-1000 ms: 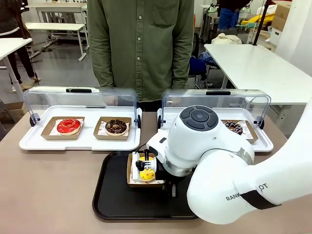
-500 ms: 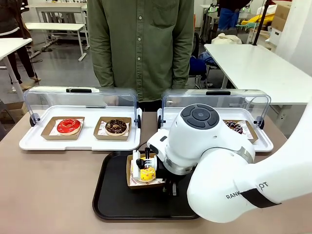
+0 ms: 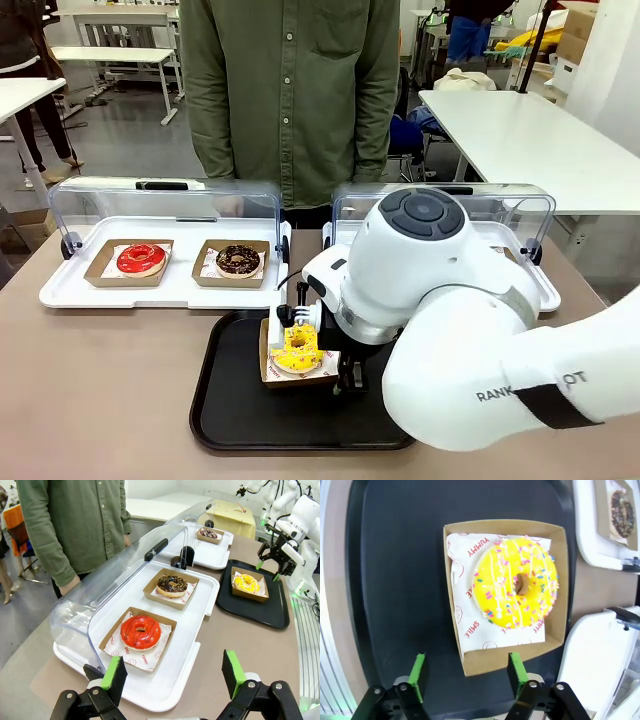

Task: Move the third donut from the left to the tray.
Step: Pick up the Paper togo box containing the Donut indicated by the person and place it on the Handle tray.

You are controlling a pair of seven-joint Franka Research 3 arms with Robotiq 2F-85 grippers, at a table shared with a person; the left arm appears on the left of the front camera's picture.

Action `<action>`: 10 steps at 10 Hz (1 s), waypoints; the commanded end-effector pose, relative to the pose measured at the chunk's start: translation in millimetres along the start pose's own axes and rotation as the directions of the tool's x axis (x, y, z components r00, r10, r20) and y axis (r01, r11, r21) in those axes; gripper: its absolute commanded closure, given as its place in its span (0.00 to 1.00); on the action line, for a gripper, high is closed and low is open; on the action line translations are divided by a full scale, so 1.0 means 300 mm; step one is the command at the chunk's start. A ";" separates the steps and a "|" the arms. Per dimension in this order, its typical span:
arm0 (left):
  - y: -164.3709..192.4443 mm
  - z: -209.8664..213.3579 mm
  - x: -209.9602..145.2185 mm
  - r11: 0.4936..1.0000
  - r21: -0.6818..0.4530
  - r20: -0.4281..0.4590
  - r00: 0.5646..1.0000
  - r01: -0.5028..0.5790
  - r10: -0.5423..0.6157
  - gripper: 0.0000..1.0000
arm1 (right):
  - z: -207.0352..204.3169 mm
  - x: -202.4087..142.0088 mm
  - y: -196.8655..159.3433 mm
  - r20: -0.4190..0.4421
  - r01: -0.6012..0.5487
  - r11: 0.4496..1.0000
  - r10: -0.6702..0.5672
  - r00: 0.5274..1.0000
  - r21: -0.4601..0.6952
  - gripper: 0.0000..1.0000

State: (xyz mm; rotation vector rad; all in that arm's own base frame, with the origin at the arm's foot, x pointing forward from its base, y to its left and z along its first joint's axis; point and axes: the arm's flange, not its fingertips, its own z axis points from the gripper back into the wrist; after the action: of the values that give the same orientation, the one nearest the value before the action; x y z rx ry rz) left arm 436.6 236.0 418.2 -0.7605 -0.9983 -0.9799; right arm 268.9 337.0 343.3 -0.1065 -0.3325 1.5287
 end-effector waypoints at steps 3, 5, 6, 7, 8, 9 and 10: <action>-0.006 0.001 0.001 1.000 0.002 0.000 1.000 0.015 -0.015 0.00 | 0.039 -0.003 -0.002 -0.006 0.013 1.000 -0.013 1.000 -0.002 0.00; -0.006 0.001 0.001 1.000 0.002 0.000 1.000 0.015 -0.015 0.00 | 0.039 -0.003 -0.002 -0.006 0.013 1.000 -0.013 1.000 -0.002 0.00; -0.006 0.001 0.001 1.000 0.002 0.000 1.000 0.015 -0.015 0.00 | 0.039 -0.003 -0.002 -0.006 0.013 1.000 -0.013 1.000 -0.002 0.00; -0.006 0.001 0.001 1.000 0.002 0.000 1.000 0.015 -0.015 0.00 | 0.039 -0.003 -0.002 -0.006 0.013 1.000 -0.013 1.000 -0.002 0.00; -0.006 0.001 0.001 1.000 0.002 0.000 1.000 0.015 -0.015 0.00 | 0.039 -0.003 -0.002 -0.006 0.013 1.000 -0.013 1.000 -0.002 0.00; -0.006 0.001 0.001 1.000 0.002 0.000 1.000 0.015 -0.015 0.00 | 0.039 -0.003 -0.002 -0.006 0.013 1.000 -0.013 1.000 -0.002 0.00; -0.006 0.001 0.001 1.000 0.002 0.000 1.000 0.015 -0.015 0.00 | 0.039 -0.003 -0.002 -0.006 0.013 1.000 -0.013 1.000 -0.002 0.00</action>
State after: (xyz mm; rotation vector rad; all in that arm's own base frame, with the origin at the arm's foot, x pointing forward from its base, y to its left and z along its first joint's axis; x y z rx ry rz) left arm 436.6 236.0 418.2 -0.7604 -0.9983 -0.9799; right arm 264.9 332.3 354.5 -0.0985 -0.3047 1.5304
